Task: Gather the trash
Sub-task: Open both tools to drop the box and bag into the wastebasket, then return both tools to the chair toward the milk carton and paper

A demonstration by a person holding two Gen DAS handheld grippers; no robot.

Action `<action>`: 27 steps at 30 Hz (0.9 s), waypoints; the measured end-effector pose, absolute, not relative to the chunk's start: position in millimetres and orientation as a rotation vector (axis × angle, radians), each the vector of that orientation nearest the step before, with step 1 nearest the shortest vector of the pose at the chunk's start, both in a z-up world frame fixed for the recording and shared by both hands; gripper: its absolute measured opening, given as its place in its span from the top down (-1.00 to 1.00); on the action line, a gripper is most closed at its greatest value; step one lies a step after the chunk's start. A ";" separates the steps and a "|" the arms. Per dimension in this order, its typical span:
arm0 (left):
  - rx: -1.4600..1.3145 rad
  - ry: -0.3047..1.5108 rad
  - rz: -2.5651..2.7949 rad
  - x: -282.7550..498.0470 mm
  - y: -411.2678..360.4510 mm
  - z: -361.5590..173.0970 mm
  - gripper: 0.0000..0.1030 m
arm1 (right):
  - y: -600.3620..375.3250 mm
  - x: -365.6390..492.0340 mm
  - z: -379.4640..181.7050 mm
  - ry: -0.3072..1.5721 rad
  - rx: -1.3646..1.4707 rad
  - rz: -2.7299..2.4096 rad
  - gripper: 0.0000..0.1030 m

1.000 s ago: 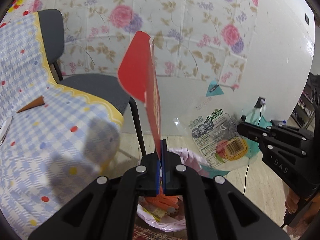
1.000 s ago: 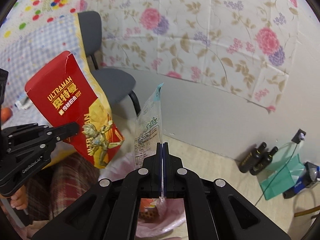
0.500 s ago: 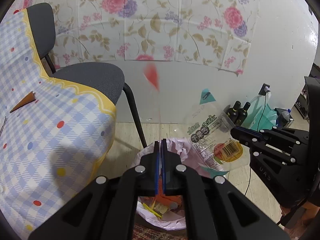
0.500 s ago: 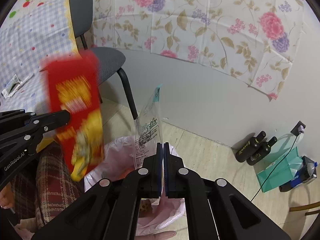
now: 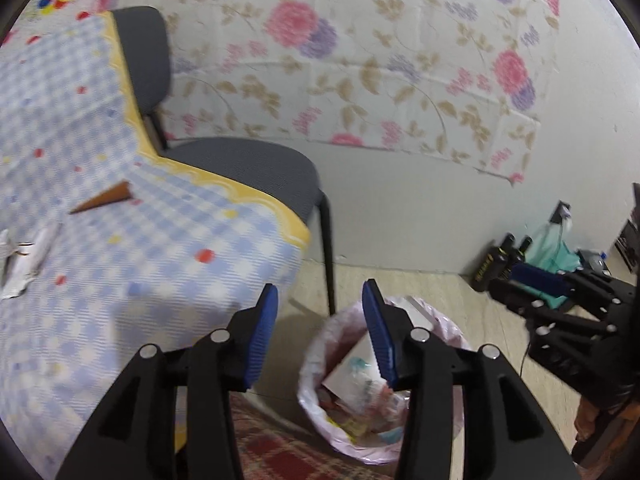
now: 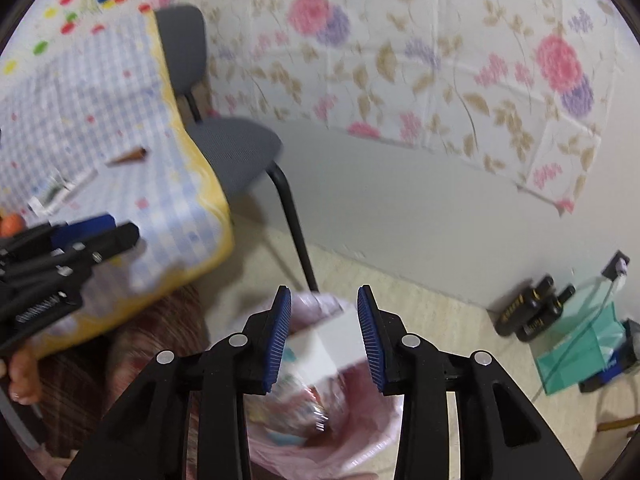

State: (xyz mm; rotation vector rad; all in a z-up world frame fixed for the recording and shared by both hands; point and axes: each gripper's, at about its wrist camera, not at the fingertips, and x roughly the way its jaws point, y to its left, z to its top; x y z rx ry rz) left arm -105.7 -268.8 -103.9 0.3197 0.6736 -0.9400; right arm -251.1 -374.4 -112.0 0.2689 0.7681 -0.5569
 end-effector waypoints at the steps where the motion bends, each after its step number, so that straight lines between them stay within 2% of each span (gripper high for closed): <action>1: 0.314 0.670 -0.918 -103.0 -264.5 -100.2 0.16 | -373.0 -249.0 -108.4 0.760 0.266 -0.548 0.29; 15: 0.193 0.609 -0.613 -44.6 -175.3 -57.7 0.09 | -324.5 -180.4 -71.1 0.693 0.212 -0.340 0.29; 27: 0.133 0.606 -0.470 -5.0 -116.7 -49.1 0.03 | -278.9 -113.6 -51.4 0.674 0.146 -0.187 0.29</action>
